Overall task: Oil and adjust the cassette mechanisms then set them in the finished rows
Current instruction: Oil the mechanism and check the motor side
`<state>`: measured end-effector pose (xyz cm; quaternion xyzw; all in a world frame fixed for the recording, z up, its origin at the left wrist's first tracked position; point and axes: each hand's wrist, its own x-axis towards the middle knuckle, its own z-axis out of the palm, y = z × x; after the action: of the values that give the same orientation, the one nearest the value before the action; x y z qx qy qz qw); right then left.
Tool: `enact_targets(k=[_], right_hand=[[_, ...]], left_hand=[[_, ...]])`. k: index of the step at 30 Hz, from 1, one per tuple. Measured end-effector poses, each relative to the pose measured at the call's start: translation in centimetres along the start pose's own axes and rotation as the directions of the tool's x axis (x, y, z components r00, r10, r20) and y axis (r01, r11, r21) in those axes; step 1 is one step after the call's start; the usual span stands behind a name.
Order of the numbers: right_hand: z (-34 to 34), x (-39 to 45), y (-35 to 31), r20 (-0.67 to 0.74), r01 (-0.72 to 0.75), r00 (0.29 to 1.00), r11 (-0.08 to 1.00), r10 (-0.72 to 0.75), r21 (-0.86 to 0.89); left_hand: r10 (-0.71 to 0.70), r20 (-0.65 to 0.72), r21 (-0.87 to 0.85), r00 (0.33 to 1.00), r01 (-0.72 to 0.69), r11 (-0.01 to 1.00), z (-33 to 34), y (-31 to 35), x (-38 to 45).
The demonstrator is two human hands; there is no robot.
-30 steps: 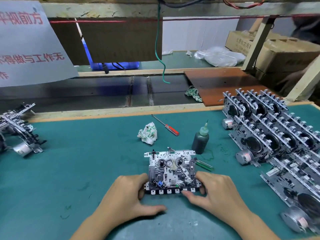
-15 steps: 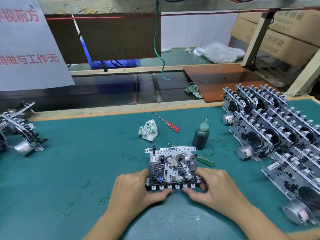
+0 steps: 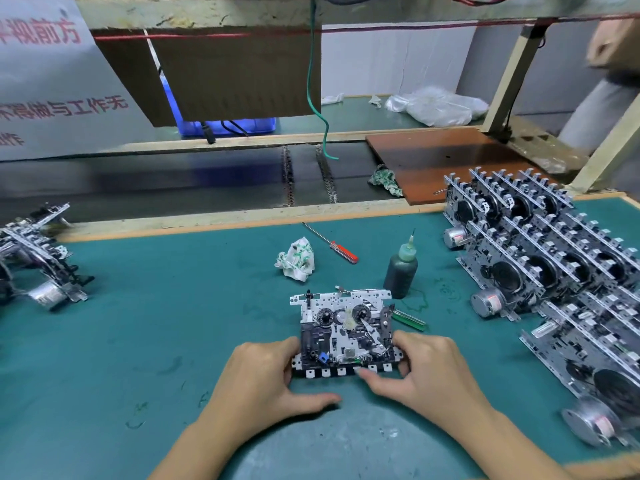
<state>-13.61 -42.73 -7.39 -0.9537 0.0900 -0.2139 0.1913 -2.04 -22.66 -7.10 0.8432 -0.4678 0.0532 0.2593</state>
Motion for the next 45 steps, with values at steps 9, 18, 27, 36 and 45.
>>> enact_targets(k=[9,18,27,36,45], right_hand=[[-0.2,-0.1,0.1,0.039,0.125,0.991,0.992,-0.124,-0.007],[-0.1,-0.1,0.0,0.010,0.085,0.996,0.994,-0.084,-0.067],[-0.4,-0.1,-0.3,0.032,0.107,0.994,0.992,-0.105,-0.071],[-0.3,0.0,0.0,-0.002,0.033,0.999,0.999,-0.033,-0.003],[-0.1,0.1,0.4,0.063,0.008,0.998,0.999,-0.005,-0.043]], left_hand=[[-0.182,-0.151,0.096,0.972,0.197,0.976,0.7,0.7,0.3],[-0.001,-0.047,0.004,0.999,0.001,1.000,-0.1,-0.7,-0.1],[0.070,-0.093,0.194,0.993,-0.051,0.980,-0.4,-1.0,0.4],[-0.141,-0.152,0.203,0.978,0.171,0.964,0.3,1.0,1.1],[-0.165,0.050,0.041,0.985,0.163,0.986,-0.1,0.0,0.3]])
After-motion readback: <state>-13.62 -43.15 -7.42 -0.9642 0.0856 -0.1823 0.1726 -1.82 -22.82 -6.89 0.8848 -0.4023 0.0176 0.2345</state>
